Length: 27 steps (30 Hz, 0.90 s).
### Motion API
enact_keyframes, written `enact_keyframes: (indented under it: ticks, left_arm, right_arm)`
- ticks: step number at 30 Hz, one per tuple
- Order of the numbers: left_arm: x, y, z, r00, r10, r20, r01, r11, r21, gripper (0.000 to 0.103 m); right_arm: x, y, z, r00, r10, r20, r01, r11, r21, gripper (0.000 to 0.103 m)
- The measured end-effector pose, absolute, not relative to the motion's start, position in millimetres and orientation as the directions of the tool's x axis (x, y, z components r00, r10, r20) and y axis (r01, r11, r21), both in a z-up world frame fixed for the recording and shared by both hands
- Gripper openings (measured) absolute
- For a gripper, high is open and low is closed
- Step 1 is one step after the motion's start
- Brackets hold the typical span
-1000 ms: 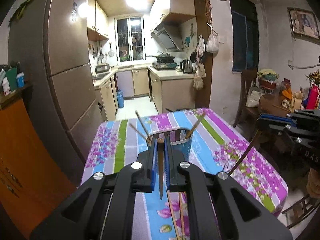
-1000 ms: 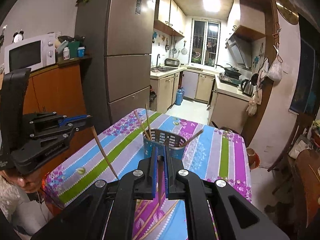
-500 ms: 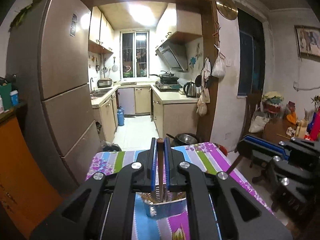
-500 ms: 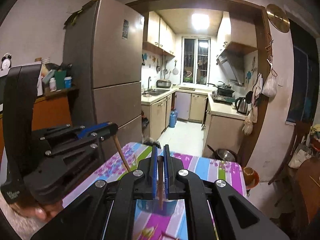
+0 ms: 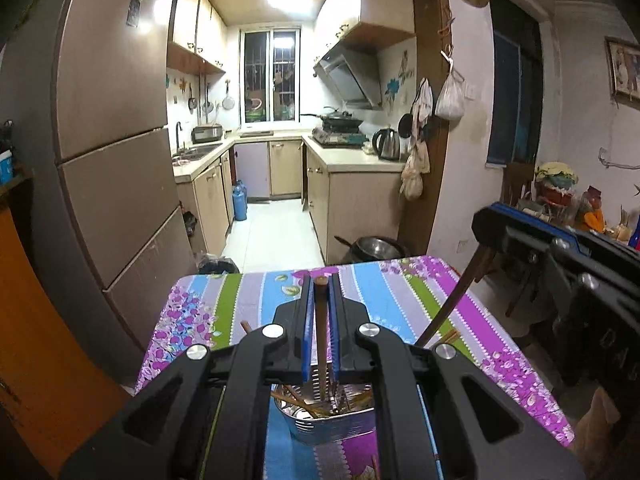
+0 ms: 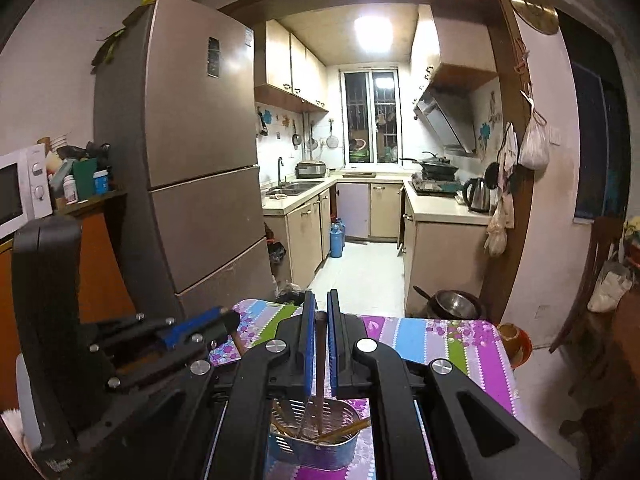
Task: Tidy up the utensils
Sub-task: 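Lower the chopsticks into the holder and open both tools, then move both open tools back down to the remaining chopsticks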
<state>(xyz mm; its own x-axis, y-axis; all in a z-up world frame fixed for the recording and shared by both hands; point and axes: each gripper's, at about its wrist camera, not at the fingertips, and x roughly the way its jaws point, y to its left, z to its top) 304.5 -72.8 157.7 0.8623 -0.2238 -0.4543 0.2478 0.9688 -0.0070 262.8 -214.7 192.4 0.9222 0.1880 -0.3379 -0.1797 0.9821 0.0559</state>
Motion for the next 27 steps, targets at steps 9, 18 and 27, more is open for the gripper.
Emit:
enact_keyframes:
  ticks: [9,18,27]
  left_arm:
    - [324,-72,122,0.834,-0.194,-0.517,0.23,0.973,0.006,0.006]
    - [303,-53,139,0.881,-0.17,-0.442,0.187,0.982,-0.004,0.007]
    - [230,2,185,0.949,-0.135,-0.284,0.113,0.989,-0.093,0.007]
  right_arm:
    - [281,-206,162,0.907,0.184,-0.379,-0.179,0.983,0.049,0.024]
    - [254,-221,171,0.909,0.174,-0.378,-0.175,0.984,0.033,0.031]
    - [159,-240,172,0.9,0.191,-0.392,-0.225,0.973,-0.043,0.031]
